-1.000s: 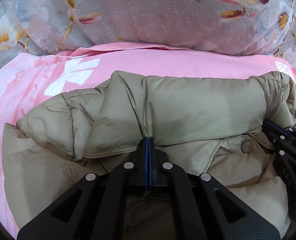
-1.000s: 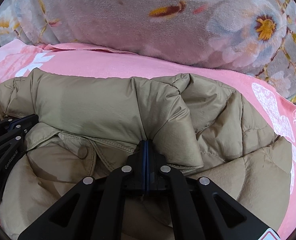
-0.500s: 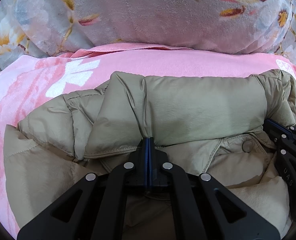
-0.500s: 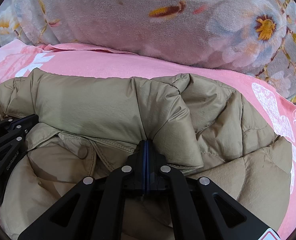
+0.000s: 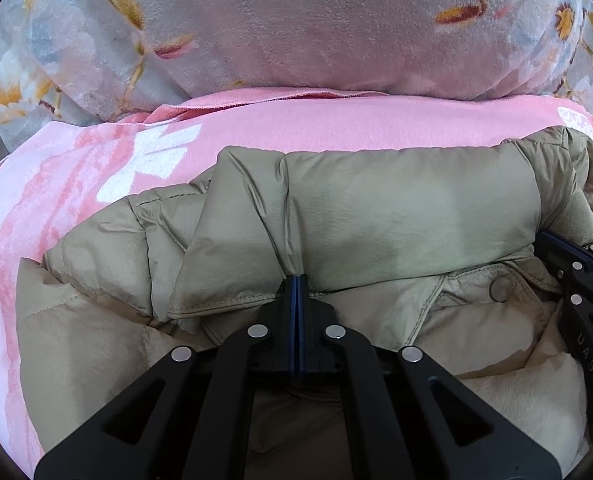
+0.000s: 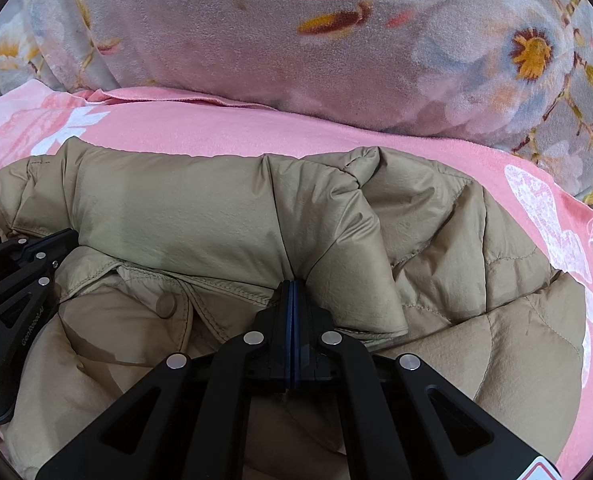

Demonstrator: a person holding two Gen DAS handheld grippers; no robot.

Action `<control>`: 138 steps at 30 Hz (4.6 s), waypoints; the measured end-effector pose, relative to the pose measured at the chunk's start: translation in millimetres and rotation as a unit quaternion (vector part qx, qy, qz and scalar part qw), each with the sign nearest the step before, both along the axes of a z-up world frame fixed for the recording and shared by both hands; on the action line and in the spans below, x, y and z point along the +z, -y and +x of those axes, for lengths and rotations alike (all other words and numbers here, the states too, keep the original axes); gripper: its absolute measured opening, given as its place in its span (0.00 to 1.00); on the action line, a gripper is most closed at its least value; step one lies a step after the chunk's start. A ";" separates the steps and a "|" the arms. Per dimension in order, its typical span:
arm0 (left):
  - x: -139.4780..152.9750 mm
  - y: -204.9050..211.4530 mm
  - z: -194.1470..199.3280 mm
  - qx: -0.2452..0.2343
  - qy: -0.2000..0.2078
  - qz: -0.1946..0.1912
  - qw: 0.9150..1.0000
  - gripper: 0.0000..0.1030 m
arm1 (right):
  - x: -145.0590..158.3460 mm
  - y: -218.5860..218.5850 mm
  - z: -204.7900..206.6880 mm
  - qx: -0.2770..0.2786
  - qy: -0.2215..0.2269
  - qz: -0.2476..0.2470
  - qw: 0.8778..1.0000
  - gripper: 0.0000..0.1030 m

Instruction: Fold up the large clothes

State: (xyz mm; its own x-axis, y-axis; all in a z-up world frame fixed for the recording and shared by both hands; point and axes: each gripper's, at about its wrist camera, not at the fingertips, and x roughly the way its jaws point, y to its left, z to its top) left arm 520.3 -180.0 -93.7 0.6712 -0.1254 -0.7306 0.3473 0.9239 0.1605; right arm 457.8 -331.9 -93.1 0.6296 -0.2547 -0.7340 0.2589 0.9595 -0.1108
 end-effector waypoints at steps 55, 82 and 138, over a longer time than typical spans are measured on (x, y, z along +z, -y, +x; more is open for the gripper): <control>57.6 -327.0 -408.5 0.065 -0.089 -0.274 0.956 0.02 | 31.7 -31.1 -563.3 -0.135 0.125 0.176 0.967 0.03; 241.6 -345.3 -470.2 0.005 0.089 -0.313 0.946 0.03 | 207.4 -15.0 -627.0 -0.101 0.354 0.163 0.915 0.02; 136.5 -312.1 -278.8 0.121 0.064 -0.147 0.980 0.71 | 109.4 43.6 -449.1 -0.177 0.154 0.127 0.964 0.44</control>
State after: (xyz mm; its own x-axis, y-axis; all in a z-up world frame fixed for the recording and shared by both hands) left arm 241.5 132.1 42.9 0.7913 -0.1442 -0.5942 0.1078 0.9895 -0.0966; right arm 8.7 -375.5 16.3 0.7336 -0.3309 -0.5935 0.5589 0.7907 0.2500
